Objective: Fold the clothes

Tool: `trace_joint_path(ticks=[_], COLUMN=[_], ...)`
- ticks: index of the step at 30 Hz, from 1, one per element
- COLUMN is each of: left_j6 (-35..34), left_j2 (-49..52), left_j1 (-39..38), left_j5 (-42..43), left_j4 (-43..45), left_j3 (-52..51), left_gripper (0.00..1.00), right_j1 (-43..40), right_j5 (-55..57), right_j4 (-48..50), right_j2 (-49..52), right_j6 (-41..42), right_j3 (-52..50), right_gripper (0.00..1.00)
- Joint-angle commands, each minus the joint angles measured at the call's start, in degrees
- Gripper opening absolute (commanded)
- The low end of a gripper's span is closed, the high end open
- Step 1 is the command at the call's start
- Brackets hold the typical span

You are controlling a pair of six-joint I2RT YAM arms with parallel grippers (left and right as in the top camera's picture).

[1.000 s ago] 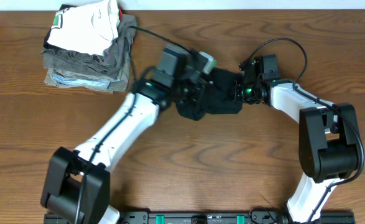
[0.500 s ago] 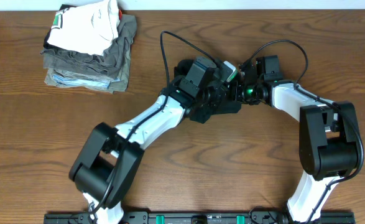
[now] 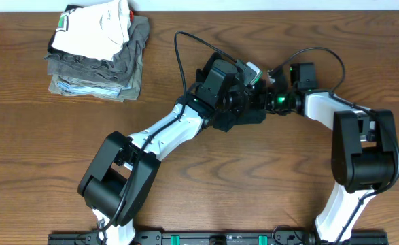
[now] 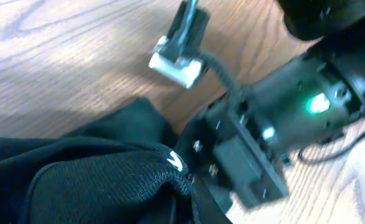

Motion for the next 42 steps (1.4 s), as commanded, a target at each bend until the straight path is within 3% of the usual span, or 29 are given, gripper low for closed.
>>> trace_joint_path(ticks=[1, 5, 7, 11, 19, 23, 32, 39, 42], left_j6=[0.5, 0.5, 0.5, 0.5, -1.7, -5.5, -6.1, -6.1, -6.1], left_j2=[0.0, 0.0, 0.0, 0.0, -2.3, -8.2, -24.2, -26.1, -26.1], left_j1=[-0.1, -0.1, -0.1, -0.1, 2.1, 6.1, 17.0, 21.5, 22.6], left_j5=[-0.3, -0.3, -0.3, -0.3, -0.3, -0.3, -0.3, -0.3, -0.3], left_j4=[-0.3, -0.3, -0.3, -0.3, -0.1, -1.6, -12.2, -20.4, -23.0], left_j3=[0.2, 0.2, 0.2, 0.2, 0.2, 0.2, 0.2, 0.2, 0.2], left_gripper=[0.1, 0.63, 0.79, 0.96, 0.98, 0.98, 0.98, 0.98, 0.98], right_j1=[-4.3, -6.3, -6.8, -7.0, -6.5, -4.8, 2.4, 12.4, 15.3], right_j5=[4.8, 4.8, 4.9, 5.0, 3.3, 3.3, 7.2, 19.1, 22.8], right_j4=[-0.8, -0.9, -0.9, -0.9, -0.5, -2.0, -6.6, -8.8, -10.8], right_j2=[-0.3, -6.1, -8.8, -12.8, -15.1, -15.1, -15.1, -14.4, -14.1], right_j6=[0.5, -0.7, -0.7, -1.2, -4.8, -7.5, -11.3, -14.0, -16.0], right_j3=[0.1, 1.5, 1.6, 1.7, 3.4, 6.5, 14.3, 14.4, 14.4], right_gripper=[0.11, 0.39, 0.43, 0.44, 0.43, 0.4, 0.4, 0.42, 0.48])
